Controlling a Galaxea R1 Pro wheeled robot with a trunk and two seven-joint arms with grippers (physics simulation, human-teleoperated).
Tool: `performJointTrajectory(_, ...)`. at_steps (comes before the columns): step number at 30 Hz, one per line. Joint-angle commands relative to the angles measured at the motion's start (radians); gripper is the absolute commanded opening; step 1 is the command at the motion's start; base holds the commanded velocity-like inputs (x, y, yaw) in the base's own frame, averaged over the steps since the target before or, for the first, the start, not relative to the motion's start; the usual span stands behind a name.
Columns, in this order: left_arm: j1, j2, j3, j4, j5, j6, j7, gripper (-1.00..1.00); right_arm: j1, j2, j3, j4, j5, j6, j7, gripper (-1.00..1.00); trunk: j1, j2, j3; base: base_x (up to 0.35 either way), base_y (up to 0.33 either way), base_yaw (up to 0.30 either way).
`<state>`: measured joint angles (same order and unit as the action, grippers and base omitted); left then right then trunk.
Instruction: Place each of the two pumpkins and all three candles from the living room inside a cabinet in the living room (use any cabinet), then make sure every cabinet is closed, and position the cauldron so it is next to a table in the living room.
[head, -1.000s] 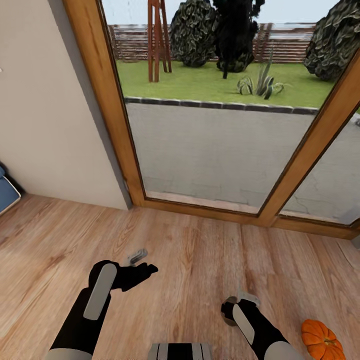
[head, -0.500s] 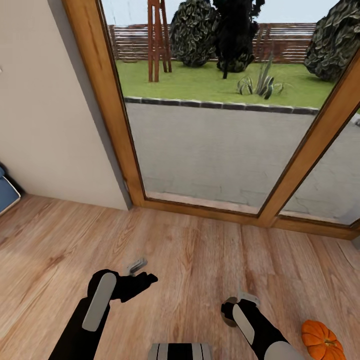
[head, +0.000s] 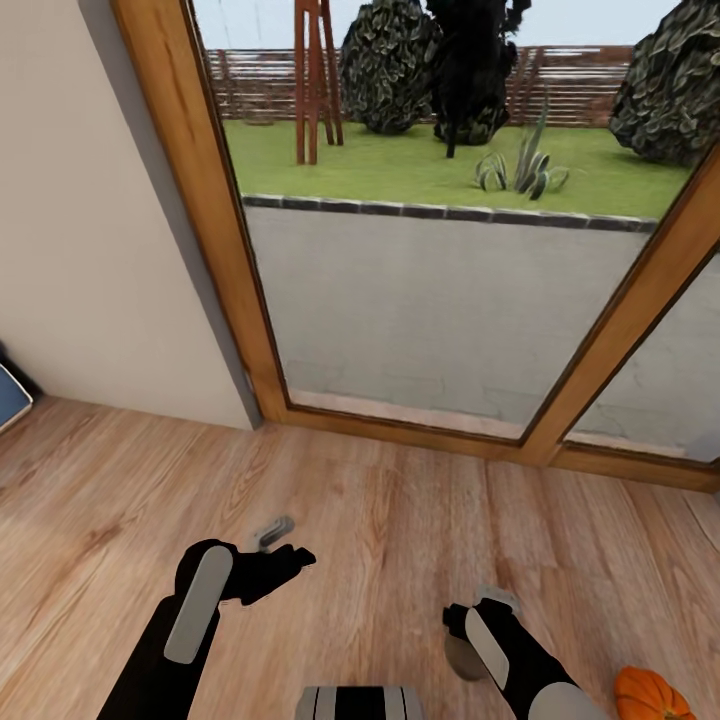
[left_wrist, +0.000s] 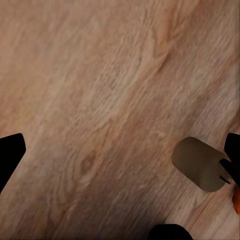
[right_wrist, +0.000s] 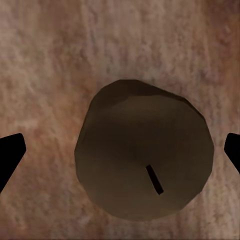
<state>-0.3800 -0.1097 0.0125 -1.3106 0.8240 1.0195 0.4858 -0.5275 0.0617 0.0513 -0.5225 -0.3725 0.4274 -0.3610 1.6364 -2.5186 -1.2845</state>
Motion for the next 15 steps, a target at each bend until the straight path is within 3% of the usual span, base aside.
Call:
performJointTrajectory(1,0.000,-0.001,0.001,-0.001,0.011,0.003,0.010,1.00,0.000,-0.001,0.005,-0.002,-0.009,0.004,-0.009,1.00,0.000,0.000,-0.001,0.073,0.000,0.000)
performJointTrajectory(9,0.000,-0.002,0.001,-0.008,0.012,0.008,0.013,1.00,0.000,-0.002,0.005,-0.001,-0.009,0.002,-0.009,1.00,0.000,0.000,-0.001,0.015,0.000,0.000)
performJointTrajectory(15,0.000,-0.002,0.002,-0.009,0.012,0.011,0.013,1.00,0.000,-0.002,0.005,0.000,-0.009,-0.006,-0.009,1.00,0.003,-0.002,-0.024,0.000,0.000,0.000)
